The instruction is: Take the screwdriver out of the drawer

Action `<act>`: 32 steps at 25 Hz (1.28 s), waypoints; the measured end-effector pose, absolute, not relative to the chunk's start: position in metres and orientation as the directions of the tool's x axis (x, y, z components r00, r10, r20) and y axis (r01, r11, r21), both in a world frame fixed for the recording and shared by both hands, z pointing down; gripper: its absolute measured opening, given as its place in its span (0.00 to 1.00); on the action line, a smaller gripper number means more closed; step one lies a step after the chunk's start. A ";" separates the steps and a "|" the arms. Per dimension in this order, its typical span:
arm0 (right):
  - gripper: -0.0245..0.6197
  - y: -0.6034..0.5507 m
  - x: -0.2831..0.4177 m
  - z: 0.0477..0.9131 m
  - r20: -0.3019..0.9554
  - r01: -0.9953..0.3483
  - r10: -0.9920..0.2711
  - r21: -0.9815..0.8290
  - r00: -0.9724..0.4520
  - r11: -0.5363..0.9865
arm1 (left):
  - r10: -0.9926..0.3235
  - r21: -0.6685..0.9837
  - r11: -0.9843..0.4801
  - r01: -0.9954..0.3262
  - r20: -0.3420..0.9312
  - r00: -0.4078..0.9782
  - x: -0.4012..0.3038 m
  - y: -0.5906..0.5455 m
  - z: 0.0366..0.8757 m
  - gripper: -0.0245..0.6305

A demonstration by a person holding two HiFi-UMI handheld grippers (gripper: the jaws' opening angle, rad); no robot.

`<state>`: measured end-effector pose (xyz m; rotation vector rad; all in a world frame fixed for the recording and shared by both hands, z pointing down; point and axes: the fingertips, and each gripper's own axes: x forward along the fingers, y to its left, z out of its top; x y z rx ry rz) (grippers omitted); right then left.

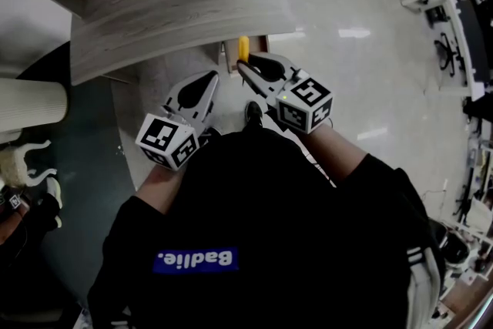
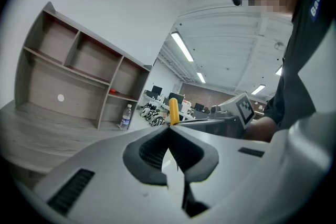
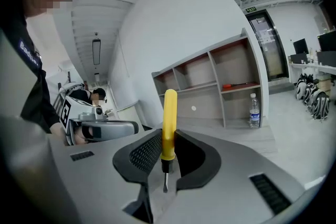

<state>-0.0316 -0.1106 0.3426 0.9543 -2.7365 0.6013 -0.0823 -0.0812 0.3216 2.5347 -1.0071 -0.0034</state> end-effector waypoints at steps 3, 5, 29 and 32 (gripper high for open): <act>0.19 -0.100 -0.034 0.334 0.279 -0.612 -0.545 -0.312 -0.791 0.727 | -0.655 0.375 -0.657 -0.654 0.146 0.742 -0.081 -0.075 0.321 0.04; 0.19 -0.097 -0.035 0.330 0.269 -0.606 -0.544 -0.304 -0.795 0.736 | -0.655 0.371 -0.660 -0.654 0.142 0.742 -0.080 -0.075 0.320 0.04; 0.19 -0.093 -0.042 0.329 0.260 -0.587 -0.527 -0.305 -0.809 0.750 | -0.665 0.379 -0.649 -0.660 0.139 0.734 -0.083 -0.070 0.316 0.04; 0.19 -0.098 -0.042 0.330 0.258 -0.587 -0.528 -0.307 -0.809 0.749 | -0.664 0.379 -0.652 -0.657 0.133 0.736 -0.082 -0.075 0.317 0.04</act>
